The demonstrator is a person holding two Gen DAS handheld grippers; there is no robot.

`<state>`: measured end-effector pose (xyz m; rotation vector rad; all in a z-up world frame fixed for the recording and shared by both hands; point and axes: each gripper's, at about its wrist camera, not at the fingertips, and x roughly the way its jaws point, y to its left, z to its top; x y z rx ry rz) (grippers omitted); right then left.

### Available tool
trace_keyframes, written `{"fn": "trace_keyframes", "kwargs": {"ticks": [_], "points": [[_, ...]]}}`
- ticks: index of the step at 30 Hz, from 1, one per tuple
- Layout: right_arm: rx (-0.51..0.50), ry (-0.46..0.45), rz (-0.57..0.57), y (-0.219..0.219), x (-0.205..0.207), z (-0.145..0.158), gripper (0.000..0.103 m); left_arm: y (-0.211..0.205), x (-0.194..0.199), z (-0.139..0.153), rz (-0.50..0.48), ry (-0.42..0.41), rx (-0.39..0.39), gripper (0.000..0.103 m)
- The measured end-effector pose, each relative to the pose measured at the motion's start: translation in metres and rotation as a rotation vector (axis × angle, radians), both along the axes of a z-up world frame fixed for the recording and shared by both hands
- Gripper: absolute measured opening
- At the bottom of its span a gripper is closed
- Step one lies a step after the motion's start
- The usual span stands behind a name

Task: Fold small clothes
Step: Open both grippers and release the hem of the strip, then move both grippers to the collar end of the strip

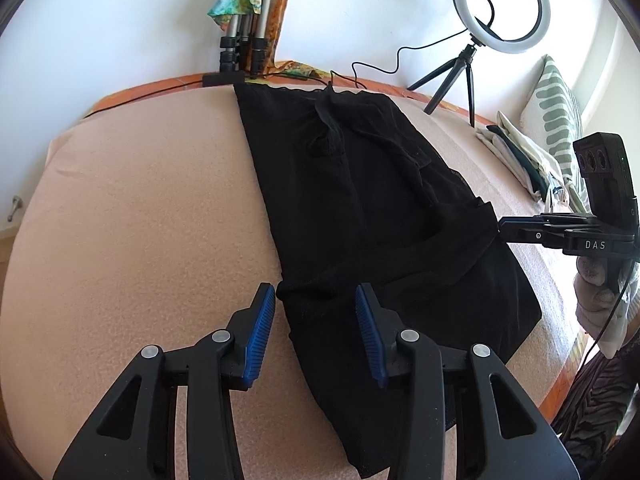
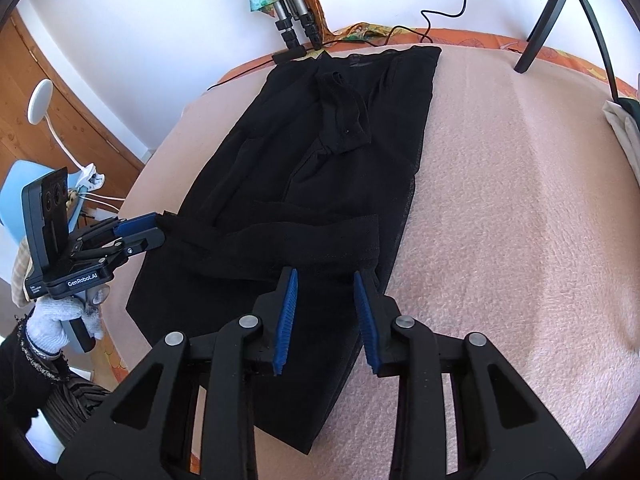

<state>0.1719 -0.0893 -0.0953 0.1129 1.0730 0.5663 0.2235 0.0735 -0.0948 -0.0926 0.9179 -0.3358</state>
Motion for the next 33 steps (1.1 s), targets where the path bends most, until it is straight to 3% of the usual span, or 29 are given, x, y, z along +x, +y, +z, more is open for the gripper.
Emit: {"fn": "trace_keyframes", "kwargs": {"ticks": [1, 2, 4, 10, 13, 16, 19, 22, 25, 27, 30, 33], "points": [[-0.003, -0.003, 0.003, 0.001, -0.001, 0.000, 0.026, -0.002, 0.001, 0.000, -0.009, -0.004, 0.002, 0.038], [-0.004, -0.002, 0.006, 0.001, -0.001, 0.000, 0.015, -0.003, 0.002, 0.001, -0.020, -0.012, 0.006, 0.025], [0.005, 0.013, 0.007, 0.001, -0.001, -0.001, 0.008, -0.008, 0.005, 0.001, -0.040, -0.030, 0.047, 0.006], [0.022, 0.005, -0.063, -0.011, 0.001, 0.006, 0.004, -0.010, 0.017, 0.010, -0.031, -0.094, 0.055, 0.005], [-0.050, -0.030, -0.112, -0.015, 0.003, 0.009, 0.004, -0.008, 0.024, 0.013, -0.009, -0.121, 0.069, 0.005], [0.025, -0.032, -0.032, -0.011, 0.002, 0.015, 0.005, -0.009, 0.026, 0.011, -0.015, -0.105, 0.067, 0.006], [-0.016, -0.074, 0.035, 0.006, 0.003, 0.017, 0.009, -0.012, 0.026, 0.003, -0.010, -0.084, 0.105, 0.009], [-0.058, -0.069, 0.059, 0.022, 0.010, 0.009, 0.042, -0.009, 0.026, 0.001, 0.000, -0.081, 0.113, 0.011], [-0.229, -0.133, 0.005, 0.032, 0.016, 0.001, 0.042, -0.005, 0.026, 0.008, 0.025, -0.100, 0.132, 0.011], [-0.286, -0.147, -0.083, 0.024, 0.025, -0.001, 0.042, 0.001, 0.024, 0.016, 0.051, -0.116, 0.131, 0.011], [-0.183, -0.110, -0.184, -0.005, 0.035, 0.009, 0.042, 0.005, 0.016, 0.027, 0.059, -0.148, 0.116, 0.012], [-0.117, -0.085, -0.211, -0.023, 0.035, 0.015, 0.042, 0.004, 0.005, 0.035, 0.036, -0.165, 0.117, 0.015]]}}
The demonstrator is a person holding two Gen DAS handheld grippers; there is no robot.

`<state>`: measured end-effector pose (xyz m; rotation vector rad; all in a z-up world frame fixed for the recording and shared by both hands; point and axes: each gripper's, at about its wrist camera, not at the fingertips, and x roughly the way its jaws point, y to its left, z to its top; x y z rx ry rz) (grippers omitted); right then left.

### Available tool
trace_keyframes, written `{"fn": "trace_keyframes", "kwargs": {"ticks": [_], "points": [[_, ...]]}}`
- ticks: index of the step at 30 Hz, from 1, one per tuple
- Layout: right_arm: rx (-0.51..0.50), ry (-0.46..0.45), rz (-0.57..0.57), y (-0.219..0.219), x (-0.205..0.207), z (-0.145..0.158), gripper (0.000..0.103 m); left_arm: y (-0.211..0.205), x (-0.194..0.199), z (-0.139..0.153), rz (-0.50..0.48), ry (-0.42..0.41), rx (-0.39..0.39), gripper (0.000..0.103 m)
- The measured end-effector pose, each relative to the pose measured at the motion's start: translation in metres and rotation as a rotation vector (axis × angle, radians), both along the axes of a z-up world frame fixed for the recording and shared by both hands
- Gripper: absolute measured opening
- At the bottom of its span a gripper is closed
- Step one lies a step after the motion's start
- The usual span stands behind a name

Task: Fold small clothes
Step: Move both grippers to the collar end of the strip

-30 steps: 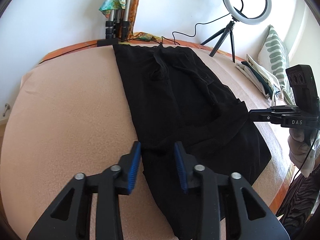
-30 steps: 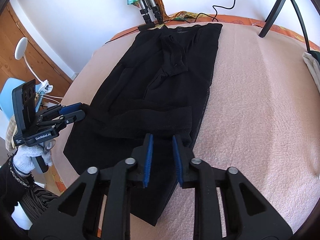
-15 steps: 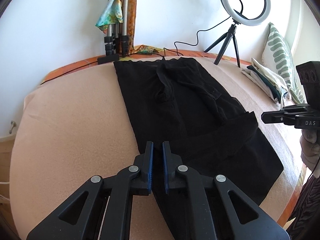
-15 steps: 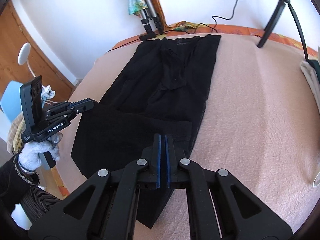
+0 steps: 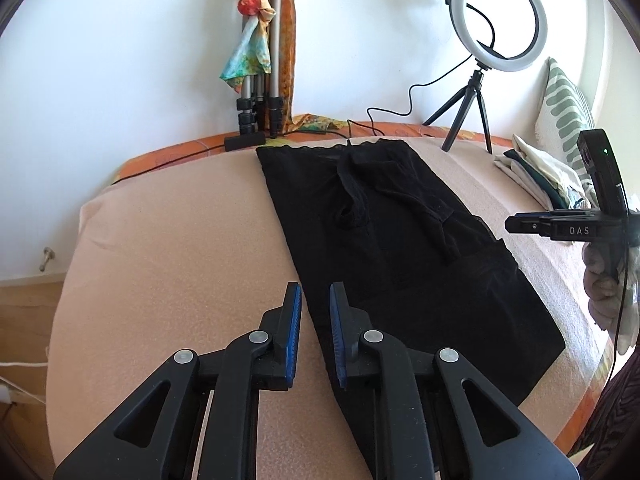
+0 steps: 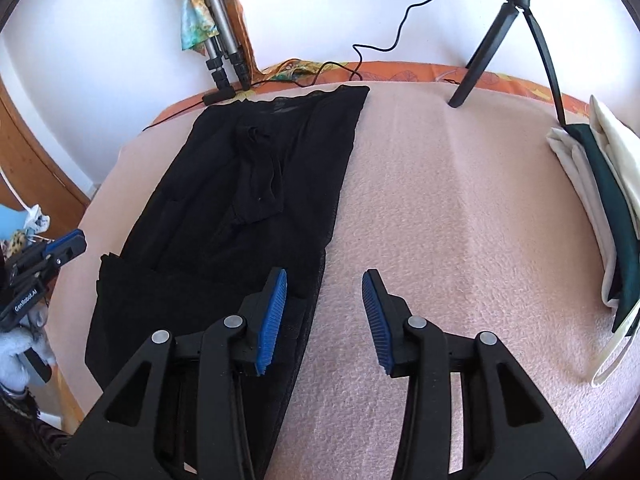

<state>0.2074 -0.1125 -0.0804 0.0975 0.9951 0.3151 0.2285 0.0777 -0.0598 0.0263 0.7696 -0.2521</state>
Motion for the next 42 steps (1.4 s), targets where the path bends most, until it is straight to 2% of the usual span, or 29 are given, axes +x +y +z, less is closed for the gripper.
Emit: {"fn": "trace_keyframes", "kwargs": {"ticks": [2, 6, 11, 14, 20, 24, 26, 28, 33, 39, 42], "points": [[0.019, 0.004, 0.001, -0.006, -0.004, 0.002, 0.042, 0.000, -0.005, 0.002, -0.011, -0.007, 0.012, 0.023], [0.081, 0.014, 0.051, -0.001, -0.016, 0.006, 0.042, 0.000, -0.006, -0.008, -0.069, 0.052, -0.070, 0.023], [0.042, -0.016, 0.135, 0.024, -0.028, 0.007, 0.042, -0.016, 0.000, -0.025, -0.119, 0.106, -0.012, 0.023], [-0.015, -0.025, 0.153, 0.034, -0.029, 0.004, 0.042, -0.018, 0.008, -0.033, -0.102, 0.132, -0.009, 0.023], [0.010, -0.018, 0.143, 0.023, -0.016, 0.014, 0.042, -0.006, 0.035, -0.017, -0.069, 0.103, -0.073, 0.023], [0.026, -0.015, 0.126, 0.012, 0.005, 0.023, 0.042, 0.007, 0.063, -0.010, -0.041, 0.103, -0.143, 0.026], [0.016, -0.021, 0.136, 0.009, 0.018, 0.026, 0.043, 0.013, 0.079, -0.006, -0.035, 0.099, -0.157, 0.044], [0.019, -0.011, 0.158, 0.006, 0.033, 0.027, 0.048, 0.019, 0.095, -0.004, -0.038, 0.103, -0.187, 0.052], [0.058, 0.003, 0.127, -0.006, 0.081, 0.023, 0.050, 0.043, 0.147, -0.010, 0.008, 0.158, -0.321, 0.053], [0.173, 0.068, 0.053, -0.020, 0.147, 0.001, 0.050, 0.059, 0.196, -0.033, 0.047, 0.192, -0.411, 0.053], [0.213, 0.076, 0.016, -0.024, 0.171, -0.010, 0.050, 0.058, 0.217, -0.043, 0.048, 0.199, -0.427, 0.053]]}}
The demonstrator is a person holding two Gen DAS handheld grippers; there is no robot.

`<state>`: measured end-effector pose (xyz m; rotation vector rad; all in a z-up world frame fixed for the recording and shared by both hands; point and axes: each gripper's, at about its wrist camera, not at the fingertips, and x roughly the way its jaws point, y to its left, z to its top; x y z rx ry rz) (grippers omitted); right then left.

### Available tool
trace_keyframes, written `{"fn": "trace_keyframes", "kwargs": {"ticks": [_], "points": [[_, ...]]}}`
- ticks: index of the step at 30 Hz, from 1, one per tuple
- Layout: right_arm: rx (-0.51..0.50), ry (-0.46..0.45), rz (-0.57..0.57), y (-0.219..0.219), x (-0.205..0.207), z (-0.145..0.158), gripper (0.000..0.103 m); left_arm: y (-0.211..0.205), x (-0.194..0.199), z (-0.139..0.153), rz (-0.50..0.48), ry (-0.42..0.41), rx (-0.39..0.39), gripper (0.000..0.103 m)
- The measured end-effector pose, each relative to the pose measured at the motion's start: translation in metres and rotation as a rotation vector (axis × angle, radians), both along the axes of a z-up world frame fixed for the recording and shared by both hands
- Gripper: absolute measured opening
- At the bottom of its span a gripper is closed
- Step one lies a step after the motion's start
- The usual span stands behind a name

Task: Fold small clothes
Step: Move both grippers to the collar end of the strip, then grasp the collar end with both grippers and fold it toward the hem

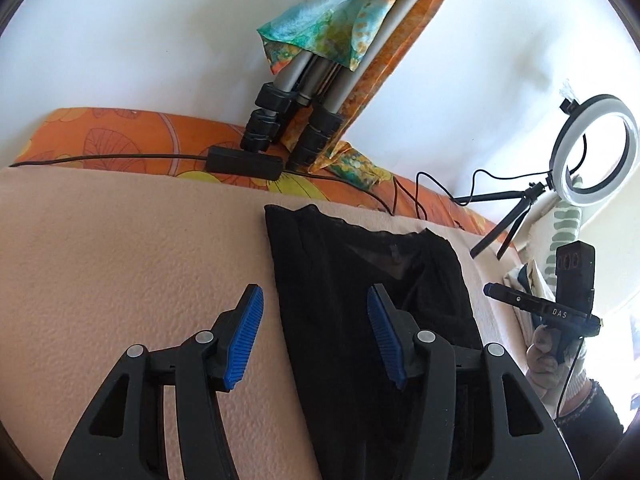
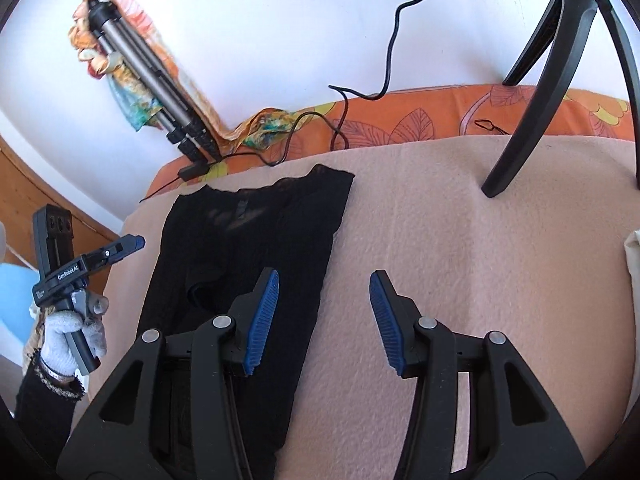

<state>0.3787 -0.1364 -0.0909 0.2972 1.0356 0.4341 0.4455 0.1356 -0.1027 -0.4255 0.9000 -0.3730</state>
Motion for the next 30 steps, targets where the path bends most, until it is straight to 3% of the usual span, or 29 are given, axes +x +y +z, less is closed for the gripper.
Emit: {"fn": "trace_keyframes", "kwargs": {"ticks": [9, 17, 18, 20, 21, 22, 23, 30], "points": [[0.041, 0.000, 0.003, 0.009, 0.047, -0.021, 0.050, -0.002, 0.046, -0.022, 0.009, 0.027, -0.022, 0.053], [0.068, -0.016, 0.003, 0.027, 0.068, -0.028, 0.049, -0.003, 0.061, -0.025, 0.037, 0.000, -0.074, 0.053], [0.058, -0.024, 0.004, 0.029, 0.068, -0.028, 0.047, -0.006, 0.061, -0.025, 0.031, -0.009, -0.065, 0.050], [0.030, -0.024, 0.017, 0.033, 0.068, -0.029, 0.026, -0.010, 0.060, -0.025, 0.022, -0.020, -0.041, 0.043], [0.025, -0.017, 0.022, 0.034, 0.068, -0.030, 0.022, -0.011, 0.061, -0.026, 0.014, -0.015, -0.044, 0.035], [0.019, -0.014, 0.021, 0.034, 0.068, -0.031, 0.017, -0.014, 0.063, -0.028, 0.005, -0.004, -0.051, 0.016], [0.013, -0.013, 0.020, 0.034, 0.069, -0.031, 0.012, -0.016, 0.063, -0.030, -0.002, 0.000, -0.051, 0.006], [0.001, -0.042, 0.024, 0.036, 0.059, -0.017, 0.006, -0.018, 0.050, -0.014, -0.024, -0.046, -0.067, 0.005]]}}
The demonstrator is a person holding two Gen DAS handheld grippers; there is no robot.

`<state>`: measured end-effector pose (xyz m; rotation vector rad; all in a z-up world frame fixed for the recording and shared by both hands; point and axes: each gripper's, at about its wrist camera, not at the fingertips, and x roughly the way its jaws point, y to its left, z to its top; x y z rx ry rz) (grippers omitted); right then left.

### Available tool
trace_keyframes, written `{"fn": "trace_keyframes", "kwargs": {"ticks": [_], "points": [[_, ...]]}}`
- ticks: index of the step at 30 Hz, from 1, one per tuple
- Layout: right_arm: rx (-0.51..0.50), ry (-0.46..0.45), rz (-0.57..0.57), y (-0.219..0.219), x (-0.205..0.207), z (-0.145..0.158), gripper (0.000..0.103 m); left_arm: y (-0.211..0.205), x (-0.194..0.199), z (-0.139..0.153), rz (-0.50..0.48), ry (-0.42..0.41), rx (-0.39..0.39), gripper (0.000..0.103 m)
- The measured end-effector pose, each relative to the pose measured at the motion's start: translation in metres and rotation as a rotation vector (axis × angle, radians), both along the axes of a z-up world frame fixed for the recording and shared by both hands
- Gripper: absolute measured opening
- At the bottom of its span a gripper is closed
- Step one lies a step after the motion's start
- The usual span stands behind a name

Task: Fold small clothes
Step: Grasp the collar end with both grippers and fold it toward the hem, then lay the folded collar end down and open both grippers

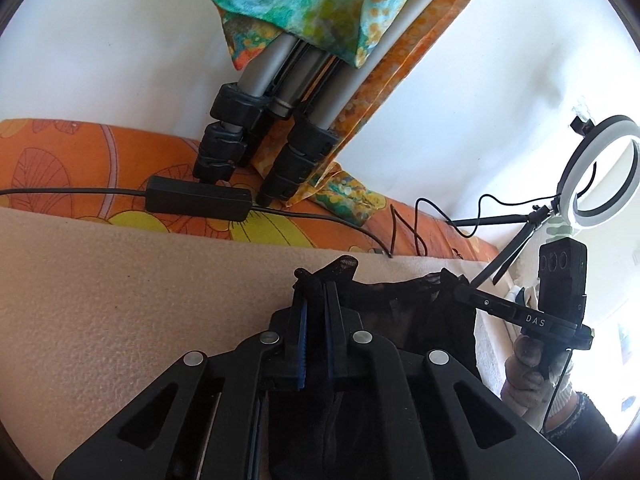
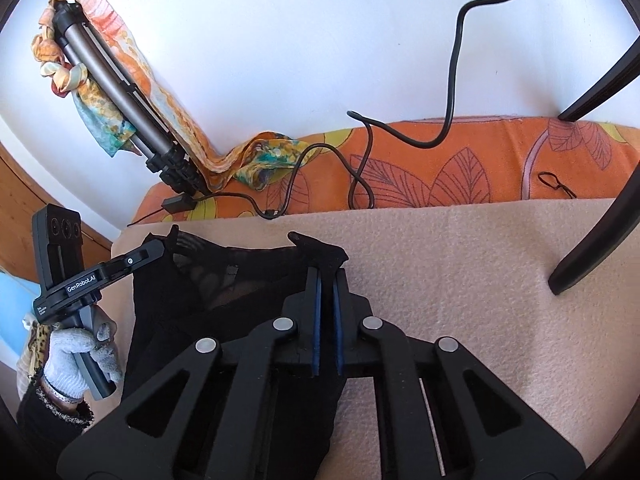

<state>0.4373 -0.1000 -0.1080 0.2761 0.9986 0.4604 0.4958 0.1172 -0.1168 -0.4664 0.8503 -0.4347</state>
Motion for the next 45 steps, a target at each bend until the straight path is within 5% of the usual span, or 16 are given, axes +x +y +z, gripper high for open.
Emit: {"fn": "trace_keyframes", "kwargs": {"ticks": [11, 22, 31, 45], "points": [[0.050, -0.090, 0.047, 0.005, -0.056, 0.065, 0.006, 0.000, -0.060, 0.047, -0.029, -0.078, -0.042, 0.005], [0.046, -0.143, 0.103, 0.018, -0.176, 0.115, 0.006, -0.006, -0.176, 0.093, -0.080, -0.146, 0.009, 0.005], [0.010, -0.170, 0.153, 0.021, -0.282, 0.082, 0.006, -0.015, -0.270, 0.062, -0.125, -0.082, 0.057, 0.005], [-0.135, -0.252, 0.215, -0.010, -0.350, 0.048, 0.006, -0.028, -0.328, 0.026, -0.208, -0.032, 0.266, 0.005]]}}
